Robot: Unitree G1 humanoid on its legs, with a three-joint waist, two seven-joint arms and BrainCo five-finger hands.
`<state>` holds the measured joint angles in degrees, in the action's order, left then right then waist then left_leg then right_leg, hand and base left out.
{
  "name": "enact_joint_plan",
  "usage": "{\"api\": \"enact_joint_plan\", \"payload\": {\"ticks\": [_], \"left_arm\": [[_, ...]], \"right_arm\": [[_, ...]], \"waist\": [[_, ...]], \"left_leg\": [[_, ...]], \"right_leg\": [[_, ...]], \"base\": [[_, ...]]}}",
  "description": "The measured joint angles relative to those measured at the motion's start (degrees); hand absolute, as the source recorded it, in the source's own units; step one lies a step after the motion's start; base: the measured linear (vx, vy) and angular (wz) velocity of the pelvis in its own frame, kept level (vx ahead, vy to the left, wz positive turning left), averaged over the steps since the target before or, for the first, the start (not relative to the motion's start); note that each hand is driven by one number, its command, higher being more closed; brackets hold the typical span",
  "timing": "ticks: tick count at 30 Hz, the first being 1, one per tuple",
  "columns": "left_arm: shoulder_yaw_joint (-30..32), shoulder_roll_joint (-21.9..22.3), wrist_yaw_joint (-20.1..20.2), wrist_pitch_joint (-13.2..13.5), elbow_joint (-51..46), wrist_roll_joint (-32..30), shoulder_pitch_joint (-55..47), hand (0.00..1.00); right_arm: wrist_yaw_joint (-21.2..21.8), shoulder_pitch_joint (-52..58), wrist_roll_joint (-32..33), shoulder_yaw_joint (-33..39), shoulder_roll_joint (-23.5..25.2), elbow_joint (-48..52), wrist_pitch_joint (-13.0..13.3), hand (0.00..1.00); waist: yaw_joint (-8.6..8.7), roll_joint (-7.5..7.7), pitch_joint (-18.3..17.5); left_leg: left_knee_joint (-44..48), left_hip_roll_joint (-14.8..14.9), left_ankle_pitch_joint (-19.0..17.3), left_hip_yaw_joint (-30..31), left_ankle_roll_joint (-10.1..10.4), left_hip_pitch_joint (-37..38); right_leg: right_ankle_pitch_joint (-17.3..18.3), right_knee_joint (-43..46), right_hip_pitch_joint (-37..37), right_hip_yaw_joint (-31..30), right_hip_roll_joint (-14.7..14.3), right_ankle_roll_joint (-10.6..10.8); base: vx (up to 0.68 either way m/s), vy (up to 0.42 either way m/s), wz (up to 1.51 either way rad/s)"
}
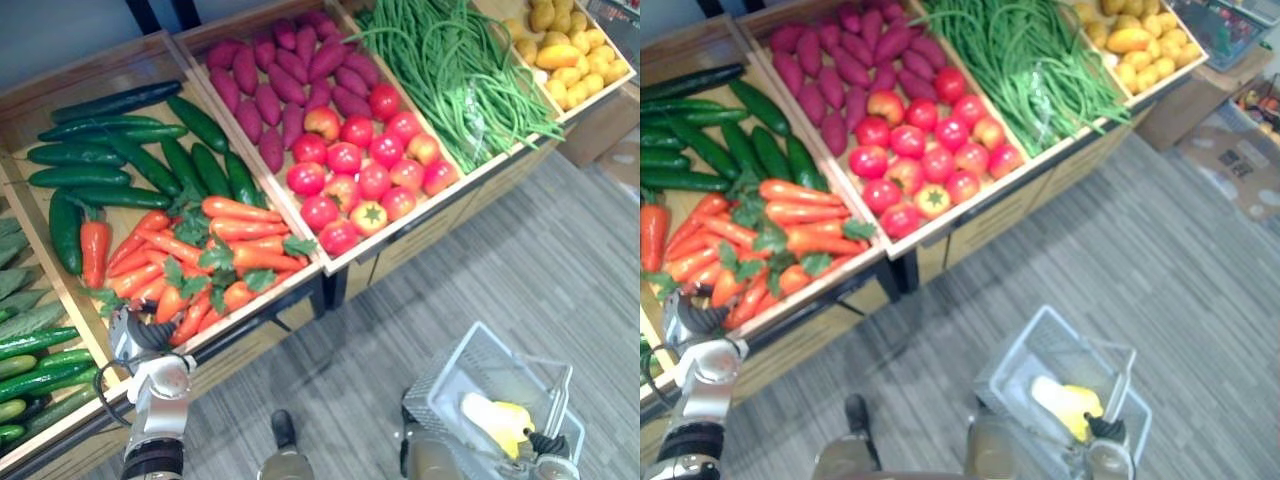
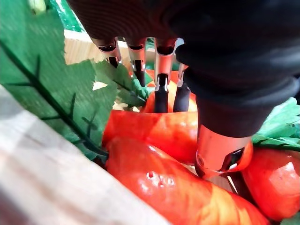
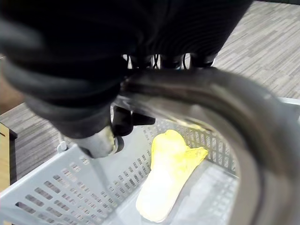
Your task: Pick vegetable in the basket
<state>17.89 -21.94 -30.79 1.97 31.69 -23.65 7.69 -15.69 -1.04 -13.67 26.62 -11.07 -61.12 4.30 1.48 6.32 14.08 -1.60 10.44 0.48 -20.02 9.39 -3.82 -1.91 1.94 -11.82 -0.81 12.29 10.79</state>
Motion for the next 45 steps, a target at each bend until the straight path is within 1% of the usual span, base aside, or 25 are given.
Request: {"api": "enact_joint_plan", "payload": {"ticks": [5,7,9,12,15,20,24,27,29,31,32,34,35,39,42,43,45], "left_arm": [[0.0,0.0,0.0,-0.1,-0.3,0.0,0.1,1.0],[0.0,0.1,0.0,-0.7,-2.7,0.0,-0.1,1.0],[0.2,1.6,0.0,-1.3,-11.0,0.0,-1.2,1.0],[0.2,2.9,-0.1,-0.5,-19.0,-0.1,-1.6,1.0],[0.2,4.1,-0.1,0.0,-22.5,-0.1,-1.5,1.0],[0.2,6.2,0.0,0.1,-29.8,-0.1,-4.0,1.0],[-0.5,6.6,1.0,0.5,-34.3,-0.1,-6.4,1.0],[-1.7,7.5,1.8,0.7,-37.5,-0.2,-7.9,1.0],[-2.7,8.8,2.4,0.7,-39.1,-0.2,-9.6,1.0],[-4.0,9.2,2.6,0.7,-40.6,-0.3,-10.4,1.0],[-4.6,9.9,3.0,0.7,-42.4,-1.8,-11.2,1.0],[-5.3,11.1,3.2,1.4,-44.2,-2.2,-12.1,1.0],[-6.0,11.3,3.4,1.7,-45.0,-2.2,-12.4,1.0],[-8.0,12.4,3.7,2.6,-49.1,-2.4,-14.4,1.0],[-9.7,12.5,3.6,3.0,-51.8,-2.5,-15.1,1.0],[-10.9,12.5,3.6,3.2,-53.3,-3.5,-15.1,1.0],[-13.0,12.1,3.6,4.5,-55.6,-4.5,-15.5,1.0]], "right_arm": [[0.0,-0.1,0.0,-0.1,-0.3,0.0,0.0,1.0],[0.0,-0.1,0.0,0.0,-0.3,-0.1,0.0,1.0],[0.0,0.0,0.0,0.4,-0.3,0.0,0.0,1.0],[0.0,-0.1,0.0,1.6,-0.3,0.0,0.0,1.0],[0.1,0.2,0.0,2.8,-0.3,-0.2,-0.2,1.0],[0.2,0.1,0.0,3.1,-0.2,-0.3,-0.2,1.0],[0.9,0.5,0.0,3.6,-0.1,-0.4,-0.3,1.0],[1.1,0.8,0.0,4.1,0.6,-0.4,-0.3,1.0],[1.3,1.7,-0.1,4.1,1.0,-0.4,-0.3,1.0],[1.4,2.4,-0.1,4.1,1.1,-0.4,-0.3,1.0],[1.4,2.8,-0.1,4.1,1.1,-0.4,-0.3,1.0],[1.4,3.2,-0.1,4.1,1.1,-0.2,-0.3,1.0],[1.4,3.4,-0.1,4.1,1.1,-0.2,-0.3,1.0],[1.7,5.2,-0.1,4.0,1.8,0.0,-0.3,1.0],[1.7,5.4,-0.1,4.0,1.8,0.1,-0.3,1.0],[1.7,5.7,-0.1,3.8,1.7,0.4,-0.3,1.0],[1.7,5.8,-0.1,3.6,1.4,0.8,-0.3,1.0]], "waist": [[0.0,0.01,0.0],[-0.03,0.06,0.0],[-0.06,0.09,0.0],[0.01,0.06,0.0],[0.25,0.03,0.0],[0.01,0.02,0.0],[-0.05,-0.05,-0.4],[-0.16,0.06,-0.9],[-0.15,0.02,-2.6],[-0.28,-0.04,-3.5],[-0.35,-0.09,-4.1],[-0.42,-0.57,-4.6],[-0.48,-0.64,-4.6],[-0.61,-0.61,-6.8],[-1.13,-0.89,-7.0],[-1.4,-1.1,-7.1],[-1.44,-1.57,-7.4]], "left_leg": [[0.0,0.0,0.0,0.0,0.0,0.0],[0.0,0.0,0.0,0.1,0.0,0.0],[-0.1,-0.1,0.0,0.3,0.0,-0.1],[-0.1,-0.3,0.0,0.6,0.0,0.0],[-0.2,-0.3,0.0,1.1,0.0,0.3],[-0.2,-0.2,0.0,1.5,0.0,0.4],[-0.3,-0.1,0.0,1.6,0.0,1.1],[-0.3,0.1,0.0,1.7,0.0,1.1],[-0.3,0.4,0.0,1.7,0.0,1.2],[-0.4,0.5,0.1,1.7,0.0,1.2],[-0.4,0.6,0.1,1.7,0.1,1.2],[-0.3,0.9,0.1,1.7,0.1,1.5],[-0.4,1.0,0.1,1.7,0.1,2.0],[-1.7,1.0,0.2,1.7,0.5,2.5],[-2.4,1.2,0.5,1.9,0.7,3.0],[-2.5,1.3,0.7,1.9,0.8,2.9],[-3.5,1.3,1.5,1.8,0.9,3.2]], "right_leg": [[0.0,-0.1,0.0,0.0,0.0,0.0],[0.0,-0.1,0.0,0.1,0.0,0.0],[0.0,-0.1,0.1,0.3,0.1,0.0],[0.0,-0.1,0.3,0.4,0.3,0.0],[0.0,-0.3,1.1,0.6,0.3,0.0],[-0.1,-0.2,1.3,0.6,0.2,0.1],[-0.1,-0.2,2.1,0.4,0.1,0.1],[-0.2,-0.2,2.1,0.4,0.0,0.3],[-0.2,-0.2,2.1,0.3,-0.3,0.4],[-0.3,-0.2,2.1,0.3,-0.4,0.4],[-0.4,-0.1,2.2,0.3,-0.4,0.6],[-1.5,-0.2,2.4,0.3,-0.8,0.5],[-1.7,-0.3,2.8,0.3,-0.8,0.5],[-1.7,-1.0,3.1,0.3,-1.0,0.5],[-1.6,-1.1,3.1,0.2,-1.5,0.5],[-1.6,-1.4,3.1,0.2,-1.6,0.5],[-1.6,-1.8,3.1,0.1,-1.8,0.5]], "base": [[0.0,0.0,0.0],[0.0,0.0,0.0],[0.01,-0.001,0.03],[0.0,0.0,0.0],[0.0,0.0,0.04],[0.0,-0.001,0.02],[0.0,0.0,0.0],[0.0,0.0,0.0],[0.0,0.0,0.0],[0.0,0.0,0.0],[0.0,0.0,0.0],[-0.01,-0.001,-0.02],[0.0,0.0,0.0],[-0.02,-0.003,0.0],[-0.05,-0.029,-0.08],[-0.03,-0.021,-0.05],[-0.03,-0.024,-0.02]]}}
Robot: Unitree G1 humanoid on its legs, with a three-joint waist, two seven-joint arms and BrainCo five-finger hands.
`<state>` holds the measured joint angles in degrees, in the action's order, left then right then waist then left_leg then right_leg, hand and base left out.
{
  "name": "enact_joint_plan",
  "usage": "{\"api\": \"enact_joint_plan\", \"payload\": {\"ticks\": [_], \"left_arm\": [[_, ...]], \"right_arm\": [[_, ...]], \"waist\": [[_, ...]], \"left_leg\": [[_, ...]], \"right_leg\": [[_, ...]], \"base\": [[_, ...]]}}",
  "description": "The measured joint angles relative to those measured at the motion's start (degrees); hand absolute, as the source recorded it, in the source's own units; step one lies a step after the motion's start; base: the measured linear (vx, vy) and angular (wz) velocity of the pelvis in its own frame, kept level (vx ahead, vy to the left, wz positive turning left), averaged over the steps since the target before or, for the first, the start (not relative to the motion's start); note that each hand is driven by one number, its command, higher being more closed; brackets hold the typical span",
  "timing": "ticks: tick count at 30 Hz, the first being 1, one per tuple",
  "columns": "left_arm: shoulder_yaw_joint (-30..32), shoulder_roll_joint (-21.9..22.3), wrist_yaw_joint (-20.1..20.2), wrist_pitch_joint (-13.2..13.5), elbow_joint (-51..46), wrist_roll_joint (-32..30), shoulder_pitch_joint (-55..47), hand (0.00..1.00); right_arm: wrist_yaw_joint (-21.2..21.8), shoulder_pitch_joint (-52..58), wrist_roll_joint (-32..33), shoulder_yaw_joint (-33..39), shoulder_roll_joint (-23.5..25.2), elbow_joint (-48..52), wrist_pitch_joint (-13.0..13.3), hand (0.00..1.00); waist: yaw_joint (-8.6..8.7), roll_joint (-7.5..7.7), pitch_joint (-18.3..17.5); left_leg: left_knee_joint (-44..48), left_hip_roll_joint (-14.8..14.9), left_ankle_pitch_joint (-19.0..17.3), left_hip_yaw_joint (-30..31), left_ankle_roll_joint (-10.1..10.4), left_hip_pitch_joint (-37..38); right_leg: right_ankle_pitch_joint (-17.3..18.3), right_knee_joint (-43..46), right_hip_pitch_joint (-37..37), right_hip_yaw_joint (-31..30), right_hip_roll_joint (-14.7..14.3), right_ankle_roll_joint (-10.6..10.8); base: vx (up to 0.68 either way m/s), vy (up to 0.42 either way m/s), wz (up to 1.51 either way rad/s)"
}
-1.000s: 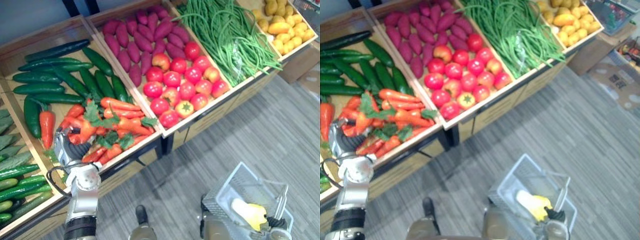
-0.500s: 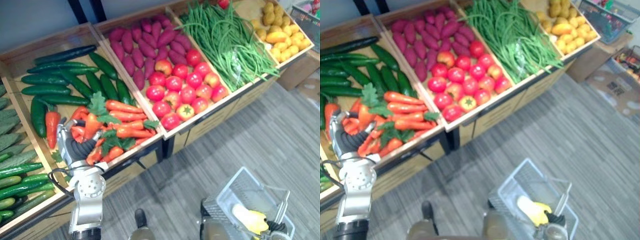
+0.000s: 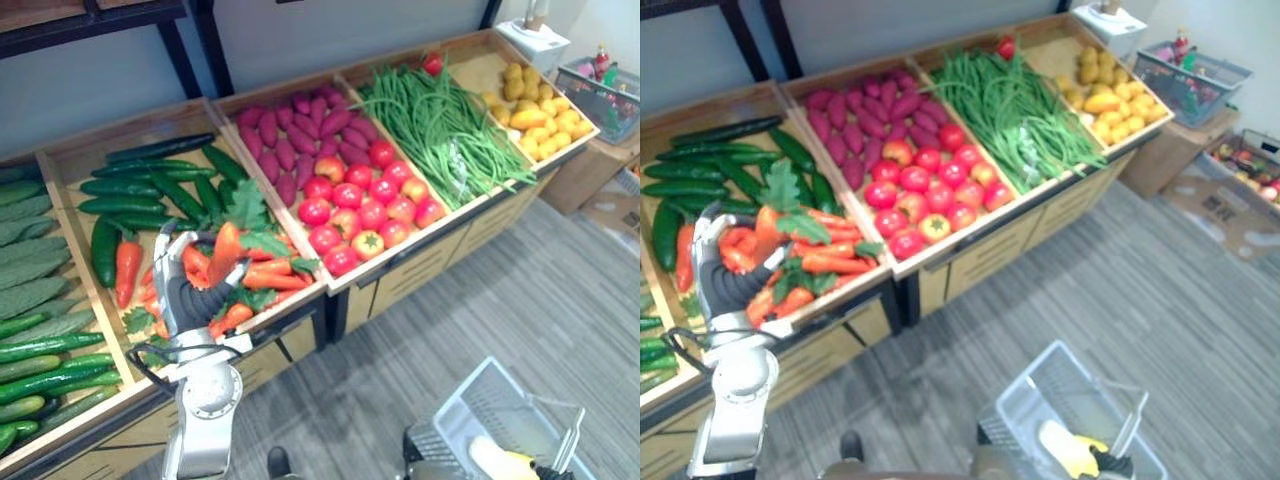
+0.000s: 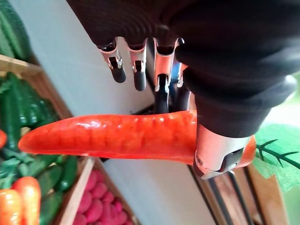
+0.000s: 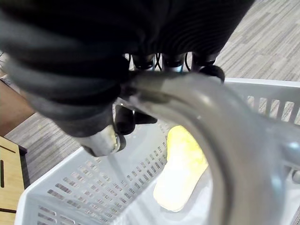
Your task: Pick vegetable in the basket
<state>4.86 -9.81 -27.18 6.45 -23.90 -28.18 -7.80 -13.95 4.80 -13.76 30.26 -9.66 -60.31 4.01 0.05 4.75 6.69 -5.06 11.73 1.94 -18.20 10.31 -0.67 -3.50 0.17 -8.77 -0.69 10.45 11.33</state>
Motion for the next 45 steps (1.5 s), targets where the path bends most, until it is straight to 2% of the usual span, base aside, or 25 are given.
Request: {"api": "enact_joint_plan", "payload": {"ticks": [5,7,9,10,13,15,20,25,28,33,37,45], "left_arm": [[-11.0,-5.6,1.7,4.9,-4.7,0.0,-0.4,1.0],[-16.8,-7.4,3.3,6.1,-4.6,0.9,-0.2,1.0],[-23.0,-8.3,5.8,7.4,-2.9,1.2,1.6,1.0],[-24.6,-8.3,6.4,7.5,-2.0,1.2,2.4,1.0],[-29.8,-7.1,10.2,7.9,4.5,6.4,4.8,1.0],[-31.8,-5.3,12.7,7.1,10.4,10.0,6.4,1.0],[-36.3,-1.6,14.7,5.1,20.2,9.8,10.8,1.0],[-38.2,-0.9,16.3,4.2,25.4,9.2,11.2,1.0],[-38.2,0.0,16.5,3.9,28.0,8.9,11.2,1.0],[-37.7,1.5,16.4,2.6,31.9,8.5,11.2,1.0],[-36.2,3.3,16.3,2.0,34.3,6.7,11.2,1.0],[-36.7,6.7,16.1,1.0,43.7,6.7,15.3,1.0]], "right_arm": [[0.3,0.2,0.0,-5.1,-1.3,2.4,0.0,1.0],[0.7,0.0,0.0,-8.7,-1.9,4.4,0.0,1.0],[1.1,-0.1,0.0,-11.9,-2.6,7.8,0.0,1.0],[1.3,-0.1,0.0,-12.9,-3.0,8.8,0.0,1.0],[3.2,-0.1,-2.1,-17.4,-4.8,14.8,0.0,1.0],[4.1,0.7,-2.2,-19.6,-5.1,20.8,0.0,1.0],[6.4,4.5,-2.2,-22.4,-4.8,32.0,0.1,1.0],[7.5,7.6,-2.3,-22.6,-4.4,40.9,0.1,1.0],[8.0,9.8,-2.3,-22.6,-4.3,44.5,0.1,1.0],[8.1,13.6,-3.8,-22.6,-2.6,54.1,0.1,1.0],[8.1,16.8,-4.0,-23.0,-2.0,61.8,0.3,1.0],[8.3,19.3,-3.7,-27.3,-2.1,73.7,2.4,1.0]], "waist": [[0.11,-0.25,-0.5],[1.19,-0.18,-1.0],[1.55,-0.21,-1.2],[1.64,-0.27,-1.3],[2.43,-0.36,-1.6],[3.89,-0.44,-2.5],[4.81,-0.53,-2.6],[6.13,-0.52,-2.7],[6.25,-0.54,-2.8],[7.83,-0.59,-2.9],[7.94,-0.6,-3.2],[9.37,-1.18,-4.7]], "left_leg": [[-0.4,0.0,0.5,-1.6,0.4,1.3],[-0.4,-0.1,0.5,-2.2,0.3,1.8],[-0.4,-0.2,0.2,-3.4,0.3,2.2],[-0.4,-0.2,0.2,-3.6,0.3,2.3],[-0.4,-0.3,-0.3,-5.9,0.3,3.7],[-0.4,-0.4,-0.7,-7.3,0.4,3.9],[-0.3,-0.7,-1.7,-10.2,0.4,6.1],[1.4,-0.9,-3.7,-13.1,0.7,7.4],[1.4,-0.9,-4.1,-14.4,1.0,7.9],[1.2,-0.9,-4.3,-16.1,1.2,8.8],[1.3,-0.8,-4.7,-17.7,1.5,9.2],[3.2,0.0,-6.1,-19.9,1.9,9.9]], "right_leg": [[0.0,-0.1,-0.1,-1.6,-0.4,0.1],[0.0,-0.2,0.0,-2.3,-0.4,0.1],[-0.3,-0.5,-0.2,-3.4,-0.5,0.5],[-0.4,-0.7,-0.2,-3.5,-0.5,0.6],[-0.7,-1.1,-0.3,-5.8,-0.8,0.6],[-0.8,-1.0,-1.1,-7.2,-1.0,0.7],[-1.1,-1.0,-1.1,-10.1,-1.5,1.0],[-1.2,-1.0,-1.2,-13.2,-1.6,1.3],[-1.3,-1.0,-1.3,-14.4,-1.9,1.4],[-1.3,-0.9,-2.0,-15.7,-2.5,1.4],[-1.5,-1.0,-2.0,-17.1,-3.1,1.5],[-1.8,-1.1,-2.0,-19.0,-4.1,1.7]], "base": [[0.0,-0.005,-0.15],[0.02,0.008,-0.19],[0.02,0.007,-0.22],[0.03,0.004,-0.25],[0.04,0.003,-0.36],[0.04,0.0,-0.31],[0.04,-0.004,-0.32],[0.02,-0.002,-0.29],[0.01,-0.013,-0.23],[0.03,-0.026,-0.17],[0.01,-0.026,-0.19],[0.02,-0.039,-0.14]]}}
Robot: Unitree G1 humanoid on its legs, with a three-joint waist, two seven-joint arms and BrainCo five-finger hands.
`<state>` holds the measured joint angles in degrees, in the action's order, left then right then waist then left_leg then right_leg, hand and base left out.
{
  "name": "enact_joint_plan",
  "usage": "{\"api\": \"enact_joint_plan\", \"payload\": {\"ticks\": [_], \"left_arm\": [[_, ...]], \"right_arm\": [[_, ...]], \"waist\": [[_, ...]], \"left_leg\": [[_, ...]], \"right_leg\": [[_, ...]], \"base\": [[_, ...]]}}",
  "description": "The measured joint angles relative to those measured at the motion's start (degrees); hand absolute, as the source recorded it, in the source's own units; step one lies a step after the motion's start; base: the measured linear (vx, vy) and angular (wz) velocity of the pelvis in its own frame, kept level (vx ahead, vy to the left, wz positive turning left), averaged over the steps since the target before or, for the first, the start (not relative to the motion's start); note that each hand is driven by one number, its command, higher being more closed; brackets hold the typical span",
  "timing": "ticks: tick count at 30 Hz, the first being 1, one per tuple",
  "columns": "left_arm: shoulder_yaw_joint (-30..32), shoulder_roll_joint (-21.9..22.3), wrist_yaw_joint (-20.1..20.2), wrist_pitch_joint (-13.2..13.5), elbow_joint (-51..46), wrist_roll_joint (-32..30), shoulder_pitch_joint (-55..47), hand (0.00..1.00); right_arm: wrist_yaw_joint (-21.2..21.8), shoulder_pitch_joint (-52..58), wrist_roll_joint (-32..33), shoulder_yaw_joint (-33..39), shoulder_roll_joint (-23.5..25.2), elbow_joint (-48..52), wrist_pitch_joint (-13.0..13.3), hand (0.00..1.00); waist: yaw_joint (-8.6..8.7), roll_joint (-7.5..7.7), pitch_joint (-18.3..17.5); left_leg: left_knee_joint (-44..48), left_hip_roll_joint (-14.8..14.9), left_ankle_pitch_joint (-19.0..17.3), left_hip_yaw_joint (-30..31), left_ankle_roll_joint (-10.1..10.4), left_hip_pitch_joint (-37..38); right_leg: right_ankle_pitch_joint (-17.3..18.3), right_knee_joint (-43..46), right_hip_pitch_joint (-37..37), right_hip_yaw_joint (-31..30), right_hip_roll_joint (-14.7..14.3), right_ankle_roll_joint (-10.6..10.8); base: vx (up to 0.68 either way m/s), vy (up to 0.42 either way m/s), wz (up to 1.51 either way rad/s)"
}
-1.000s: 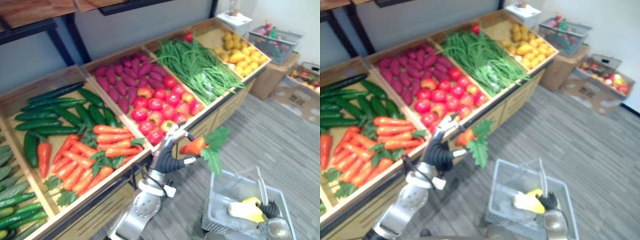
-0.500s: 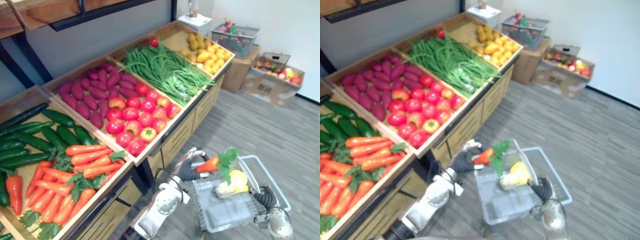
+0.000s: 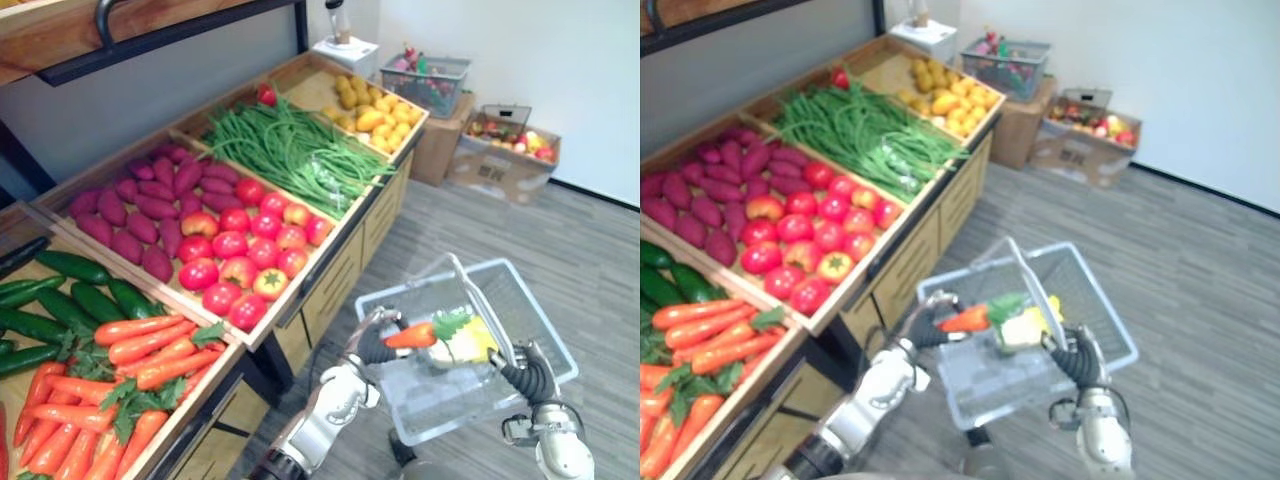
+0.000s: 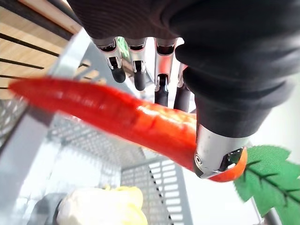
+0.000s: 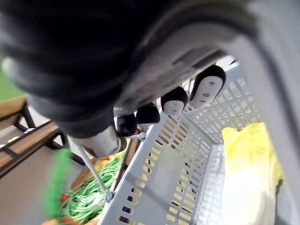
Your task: Pick vegetable in the basket
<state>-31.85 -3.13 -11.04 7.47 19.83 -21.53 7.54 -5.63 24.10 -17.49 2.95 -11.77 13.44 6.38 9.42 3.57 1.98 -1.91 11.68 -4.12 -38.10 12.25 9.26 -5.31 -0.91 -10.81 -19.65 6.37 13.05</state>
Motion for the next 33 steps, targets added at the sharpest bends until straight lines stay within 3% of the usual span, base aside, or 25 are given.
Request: {"api": "enact_joint_plan", "payload": {"ticks": [3,7,8,16,24,27,33], "left_arm": [[-2.8,3.2,-0.6,-1.1,8.2,-0.1,5.1,1.0],[-5.1,6.0,-2.0,-2.8,16.1,-1.5,9.1,1.0],[-5.6,6.3,-2.3,-2.9,17.7,-2.1,10.1,0.0],[-5.4,8.5,-4.5,-7.2,26.2,-4.5,14.7,0.0],[-4.7,8.7,-5.1,-7.7,25.7,-4.5,15.1,0.0],[-4.1,8.6,-5.1,-7.7,21.0,-4.4,14.7,0.0],[-0.6,5.8,-4.9,-6.7,-5.1,-3.5,7.7,0.0]], "right_arm": [[0.9,0.1,0.8,-2.4,-0.3,2.3,1.6,1.0],[1.2,0.5,2.8,-5.2,-0.6,3.5,1.7,1.0],[1.2,0.6,2.9,-5.8,-0.7,3.7,1.7,1.0],[1.1,0.9,5.3,-8.0,-0.8,3.9,1.7,1.0],[0.9,0.9,5.1,-8.0,-1.1,3.9,1.6,1.0],[0.5,1.0,5.0,-7.8,-1.0,3.9,1.6,1.0],[-0.5,2.5,3.8,-6.0,-0.9,1.6,1.8,1.0]], "waist": [[0.69,-0.01,-0.1],[2.05,0.01,-0.2],[2.49,0.01,-0.2],[4.45,0.14,-0.2],[4.18,0.38,-0.2],[3.96,0.63,-0.3],[1.09,0.07,-1.5]], "left_leg": [[0.2,-0.2,-0.2,-0.4,0.0,0.3],[0.1,-0.5,-0.3,-0.6,0.0,0.6],[0.1,-0.6,-0.3,-0.7,0.0,0.9],[0.1,-1.0,-0.5,-0.8,-0.1,1.1],[0.1,-0.8,-0.6,-0.4,-0.2,0.9],[0.1,-0.7,-0.5,0.8,-0.3,0.4],[0.2,0.2,0.1,3.8,-0.5,-1.2]], "right_leg": [[-0.1,0.0,0.0,-0.7,0.1,0.1],[-0.1,0.0,-0.1,-1.1,0.3,0.1],[-0.1,0.0,-0.1,-1.2,0.4,0.1],[-0.1,0.0,-0.1,-1.3,0.8,0.1],[-0.1,0.0,0.1,-0.9,1.1,0.1],[-0.1,0.0,0.3,0.4,1.5,0.2],[-0.1,0.0,1.3,4.5,1.4,0.1]], "base": [[-0.01,-0.035,-0.08],[0.0,-0.026,-0.03],[0.01,-0.041,-0.05],[0.0,-0.039,-0.01],[0.0,-0.049,0.02],[-0.01,-0.058,0.18],[0.0,-0.061,0.24]]}}
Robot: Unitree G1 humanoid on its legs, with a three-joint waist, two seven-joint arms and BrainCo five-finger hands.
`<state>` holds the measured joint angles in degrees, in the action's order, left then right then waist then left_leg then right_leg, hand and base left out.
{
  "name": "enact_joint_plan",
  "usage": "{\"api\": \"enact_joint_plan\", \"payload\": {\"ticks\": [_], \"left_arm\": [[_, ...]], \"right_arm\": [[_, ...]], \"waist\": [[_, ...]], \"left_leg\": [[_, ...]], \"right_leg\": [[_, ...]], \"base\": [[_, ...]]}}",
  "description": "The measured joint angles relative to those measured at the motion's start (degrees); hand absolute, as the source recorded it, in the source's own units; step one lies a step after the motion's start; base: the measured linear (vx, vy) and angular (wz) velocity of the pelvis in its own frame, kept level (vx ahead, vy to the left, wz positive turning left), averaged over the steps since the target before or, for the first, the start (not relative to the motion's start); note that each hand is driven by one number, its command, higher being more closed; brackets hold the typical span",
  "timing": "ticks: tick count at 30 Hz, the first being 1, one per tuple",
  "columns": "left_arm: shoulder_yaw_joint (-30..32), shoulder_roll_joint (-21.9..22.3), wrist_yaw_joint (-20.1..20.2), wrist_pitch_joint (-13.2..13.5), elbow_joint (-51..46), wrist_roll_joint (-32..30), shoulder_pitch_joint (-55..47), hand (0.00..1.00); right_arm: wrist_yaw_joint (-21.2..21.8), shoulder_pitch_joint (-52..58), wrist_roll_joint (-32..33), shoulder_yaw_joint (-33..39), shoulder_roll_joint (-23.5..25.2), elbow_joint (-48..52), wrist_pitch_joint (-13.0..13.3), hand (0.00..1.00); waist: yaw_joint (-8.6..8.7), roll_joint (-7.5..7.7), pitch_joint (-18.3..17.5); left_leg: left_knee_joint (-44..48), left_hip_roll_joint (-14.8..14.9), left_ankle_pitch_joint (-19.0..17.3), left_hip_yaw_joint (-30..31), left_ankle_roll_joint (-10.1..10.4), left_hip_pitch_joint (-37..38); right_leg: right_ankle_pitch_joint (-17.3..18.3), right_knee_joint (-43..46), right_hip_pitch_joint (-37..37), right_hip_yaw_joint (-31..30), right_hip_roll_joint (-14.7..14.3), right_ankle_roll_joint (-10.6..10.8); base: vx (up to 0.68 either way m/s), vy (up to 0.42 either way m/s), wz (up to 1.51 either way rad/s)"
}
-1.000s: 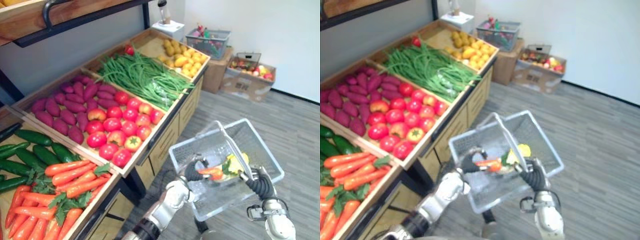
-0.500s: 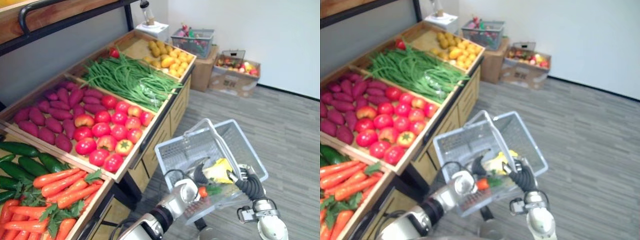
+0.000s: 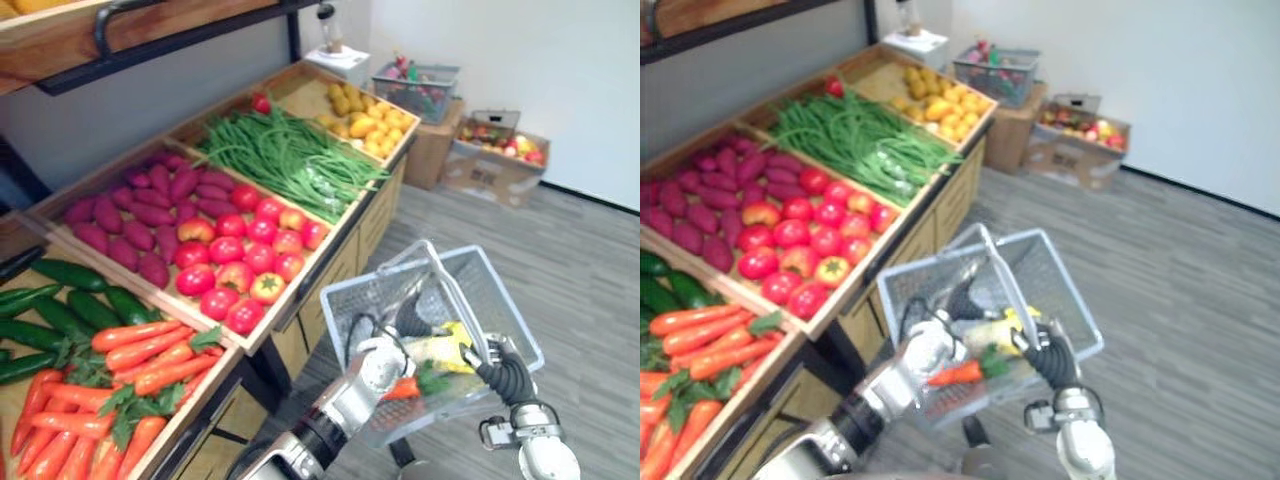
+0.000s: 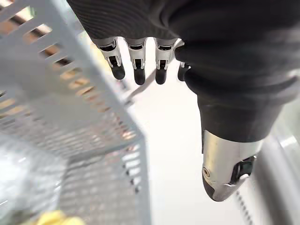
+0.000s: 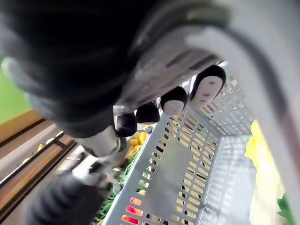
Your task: Pick vegetable in the basket
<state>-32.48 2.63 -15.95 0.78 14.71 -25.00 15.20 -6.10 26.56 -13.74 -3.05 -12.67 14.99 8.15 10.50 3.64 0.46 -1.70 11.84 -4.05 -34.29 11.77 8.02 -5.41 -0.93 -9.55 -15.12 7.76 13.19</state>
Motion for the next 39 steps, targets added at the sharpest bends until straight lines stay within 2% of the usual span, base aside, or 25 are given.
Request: {"api": "enact_joint_plan", "payload": {"ticks": [2,3,6,9,14,18,23,26,27,29,30,34,36,39], "left_arm": [[1.7,-1.9,0.0,0.9,-5.7,0.2,-3.0,0.0],[2.6,-3.2,0.1,2.0,-11.5,0.2,-5.8,0.0],[4.4,-4.6,0.0,4.7,-20.0,0.8,-9.4,0.0],[6.7,-6.8,-0.2,6.9,-26.3,2.5,-13.9,0.0],[8.7,-8.2,-0.5,8.7,-30.0,5.4,-20.2,0.0],[10.3,-10.0,-1.3,10.3,-33.0,8.6,-25.0,0.0],[12.2,-10.0,-2.6,11.9,-35.7,11.3,-29.5,0.0],[13.7,-9.8,-4.0,12.7,-35.6,11.3,-33.1,0.0],[15.2,-9.8,-4.4,13.7,-32.7,11.1,-35.1,0.0],[16.8,-10.2,-4.6,13.7,-26.7,9.8,-35.8,0.0],[18.5,-11.1,-4.6,13.7,-19.5,7.9,-36.7,0.0],[24.2,-11.6,-4.7,13.3,-2.8,5.7,-38.1,0.0],[29.5,-11.7,-4.7,11.6,8.0,4.3,-38.2,0.0],[32.4,-12.0,-5.4,10.2,14.9,1.4,-38.6,0.0]], "right_arm": [[-0.3,-0.6,-0.1,1.4,0.5,-2.4,0.0,1.0],[-0.8,-0.5,-1.0,3.0,0.9,-5.0,-0.1,1.0],[-0.9,-1.0,-2.4,4.7,1.3,-10.7,-0.5,1.0],[-0.9,-3.0,-4.0,5.5,1.4,-18.1,-2.0,1.0],[-1.0,-4.0,-4.4,8.0,1.4,-25.8,-3.0,1.0],[-1.7,-5.3,-4.4,9.6,1.4,-30.5,-3.2,1.0],[-3.9,-7.1,-4.4,10.8,1.5,-36.4,-3.2,1.0],[-5.5,-8.1,-4.3,12.4,1.5,-41.5,-3.2,1.0],[-6.1,-9.3,-4.3,13.2,1.8,-44.6,-3.2,1.0],[-7.4,-10.0,-4.2,14.2,2.5,-46.8,-3.2,1.0],[-8.0,-10.1,-4.2,14.2,2.7,-48.2,-3.2,1.0],[-9.9,-10.2,-3.7,14.5,3.2,-49.8,-3.1,1.0],[-10.2,-10.3,-3.7,15.2,3.9,-50.8,-2.6,1.0],[-10.6,-11.3,-3.7,16.4,4.6,-53.0,-2.2,1.0]], "waist": [[-0.35,-0.17,-0.1],[-1.51,-0.49,-0.8],[-3.67,-0.92,-1.5],[-4.94,-1.43,-1.8],[-6.22,-1.86,-2.1],[-6.39,-1.89,-2.1],[-6.75,-2.4,-2.3],[-7.69,-2.61,-2.5],[-8.14,-2.57,-2.4],[-8.64,-2.77,-2.4],[-8.9,-2.81,-2.3],[-9.09,-2.83,-2.3],[-9.2,-2.79,-2.3],[-9.63,-2.74,-2.4]], "left_leg": [[0.0,0.3,0.1,1.0,0.0,0.0],[0.0,0.5,0.2,2.2,-0.1,-0.4],[-0.1,0.5,0.5,4.4,-0.3,-1.4],[-0.2,0.5,1.0,6.1,-0.5,-2.3],[-1.2,-0.1,2.4,8.7,-0.9,-3.8],[-3.2,-0.4,3.6,10.3,-0.9,-4.0],[-4.0,-0.4,4.6,13.1,-1.0,-5.2],[-3.8,-0.1,5.5,14.6,-1.0,-5.8],[-3.7,-0.1,5.8,15.4,-1.2,-5.8],[-3.7,-0.1,5.9,16.6,-1.3,-5.8],[-3.7,-0.1,6.0,17.7,-1.4,-5.8],[-3.7,-0.3,6.0,20.1,-1.4,-6.3],[-3.7,-0.3,6.3,21.9,-1.5,-7.2],[-3.8,-0.4,6.3,22.8,-1.5,-7.8]], "right_leg": [[0.0,0.0,0.8,1.2,0.1,0.0],[0.0,0.0,1.2,2.6,0.1,0.0],[0.0,0.0,1.6,4.6,0.6,0.0],[0.0,-0.3,2.0,6.2,1.1,0.0],[0.0,-1.1,2.2,8.7,1.9,0.0],[0.5,-1.1,2.4,10.1,2.2,-0.7],[1.1,-1.0,2.8,12.5,2.4,-1.2],[1.0,-1.0,3.0,14.0,2.4,-1.6],[1.0,-1.0,3.4,14.8,2.5,-1.6],[1.2,-1.0,4.3,16.1,2.6,-1.8],[1.4,-1.0,5.0,17.2,2.8,-2.0],[2.6,-0.8,6.2,19.8,3.3,-2.3],[3.3,-0.9,6.7,21.6,3.5,-2.5],[3.5,-0.9,6.9,22.6,3.6,-2.6]], "base": [[0.0,-0.047,0.33],[0.0,-0.059,0.39],[-0.01,-0.04,0.36],[-0.02,-0.033,0.31],[-0.03,-0.031,0.27],[-0.04,-0.028,0.21],[-0.03,-0.026,0.24],[0.02,-0.022,0.25],[0.03,-0.022,0.29],[0.01,-0.014,0.33],[-0.01,-0.011,0.37],[-0.02,-0.008,0.36],[-0.02,-0.009,0.38],[0.0,-0.005,0.21]]}}
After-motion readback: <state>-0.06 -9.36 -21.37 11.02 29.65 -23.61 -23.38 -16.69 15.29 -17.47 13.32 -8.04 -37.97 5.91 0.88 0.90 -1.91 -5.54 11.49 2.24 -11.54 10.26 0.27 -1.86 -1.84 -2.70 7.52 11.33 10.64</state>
